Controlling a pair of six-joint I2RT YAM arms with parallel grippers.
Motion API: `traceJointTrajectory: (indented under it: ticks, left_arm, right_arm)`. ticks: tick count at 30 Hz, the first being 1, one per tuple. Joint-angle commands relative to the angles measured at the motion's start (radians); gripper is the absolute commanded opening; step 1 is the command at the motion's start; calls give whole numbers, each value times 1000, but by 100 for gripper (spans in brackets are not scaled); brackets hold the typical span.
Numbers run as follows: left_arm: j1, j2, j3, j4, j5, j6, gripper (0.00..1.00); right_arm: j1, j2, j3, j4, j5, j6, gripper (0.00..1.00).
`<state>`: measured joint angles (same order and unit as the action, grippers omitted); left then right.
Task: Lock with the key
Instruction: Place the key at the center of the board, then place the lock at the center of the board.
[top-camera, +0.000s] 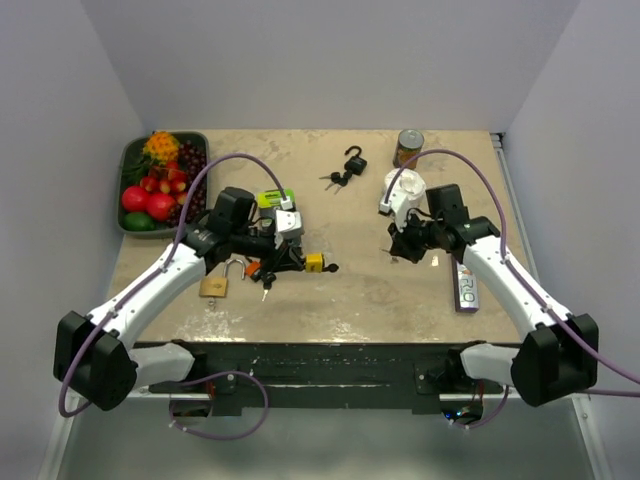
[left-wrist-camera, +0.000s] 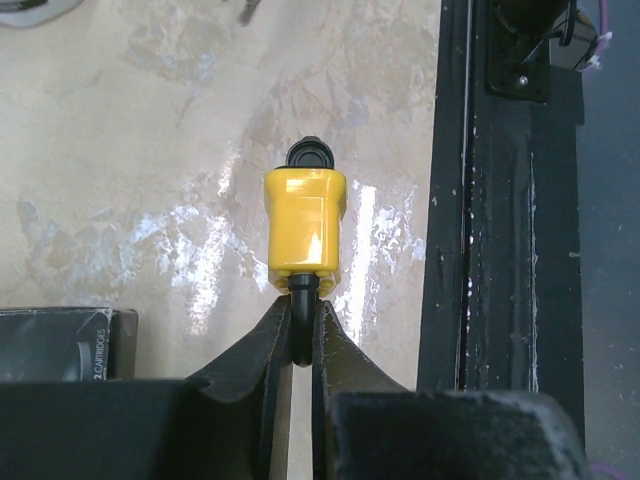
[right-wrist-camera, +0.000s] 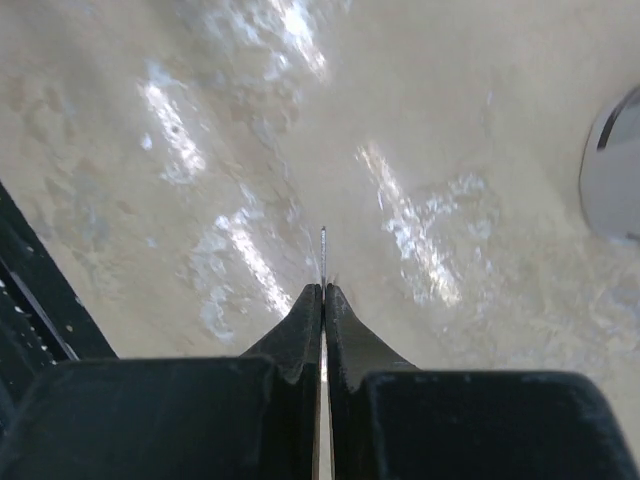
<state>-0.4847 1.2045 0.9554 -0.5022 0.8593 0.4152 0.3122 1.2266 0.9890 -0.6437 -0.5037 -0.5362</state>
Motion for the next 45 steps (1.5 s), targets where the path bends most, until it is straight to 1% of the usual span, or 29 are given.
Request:
traceJointTrajectory:
  ticks: [1, 3, 6, 10, 16, 20, 21, 23, 24, 26, 27, 28, 29, 30, 32, 33, 34, 35, 37, 38, 40, 42, 45]
  left_arm:
    - [-26, 24, 36, 51, -2, 16, 0]
    - [-32, 29, 31, 79, -2, 4, 0]
    - [-40, 39, 25, 102, 0, -7, 0]
    - [-60, 50, 16, 122, -3, -26, 0]
    - [-78, 66, 8, 148, -16, -55, 0]
    - [-78, 66, 3, 146, -11, -65, 0]
    - [-78, 66, 3, 145, -6, -67, 0]
    - [-78, 58, 5, 139, 23, -78, 0]
    - [-77, 52, 2, 139, 36, -78, 0]
    - [-74, 17, -4, 143, 110, -73, 0]
    - [-62, 0, -23, 165, 147, -73, 0]
    - [-57, -19, -36, 180, 206, -84, 0]
    - [-55, -52, -49, 201, 221, -96, 0]
    - [-54, -63, -62, 218, 233, -108, 0]
    - [-55, -65, -57, 197, 264, -79, 0]
    - [-57, -59, -37, 145, 276, -58, 0]
    - [-57, -50, -24, 117, 306, -15, 0]
    - [-60, -30, -2, 93, 320, -3, 0]
    - [-64, -11, 25, 12, 387, 58, 0]
    - [-81, 1, 52, -19, 395, 79, 0]
    - [-95, 12, 72, -68, 411, 111, 0]
    - [-117, 9, 91, -104, 411, 144, 0]
    - [-133, 7, 95, -107, 414, 139, 0]
  right_arm:
    - [-99, 17, -50, 18, 91, -73, 0]
    - [-154, 42, -68, 35, 108, -132, 0]
    - [-203, 80, -95, 81, 132, -182, 0]
    - [-226, 142, -104, 162, 140, -200, 0]
    - [-231, 247, -73, 203, 133, -220, 1]
    - [-229, 258, -59, 187, 117, -248, 35]
    - [-229, 254, -47, 173, 99, -254, 48]
    - [-229, 217, -35, 122, 64, -274, 58]
    - [-228, 196, -21, 78, 6, -281, 66]
    - [-225, 125, -6, 24, -63, -314, 72]
    - [-223, 101, 13, -40, -158, -327, 75]
    - [-222, 46, 20, -68, -201, -358, 77]
    - [-207, 18, 26, -92, -247, -378, 79]
    - [-196, -16, 23, -126, -306, -405, 87]
    - [-131, -113, 2, -132, -337, -422, 93]
    - [-98, -145, -9, -125, -338, -438, 97]
    - [-31, -176, -22, -111, -335, -439, 98]
    - [0, -246, -51, -96, -335, -438, 98]
    - [77, -309, -81, -19, -331, -417, 99]
    - [100, -355, -107, 1, -331, -421, 99]
    - [155, -394, -122, 42, -332, -439, 99]
    - [182, -426, -128, 49, -355, -473, 99]
    - [246, -447, -125, 56, -365, -493, 99]
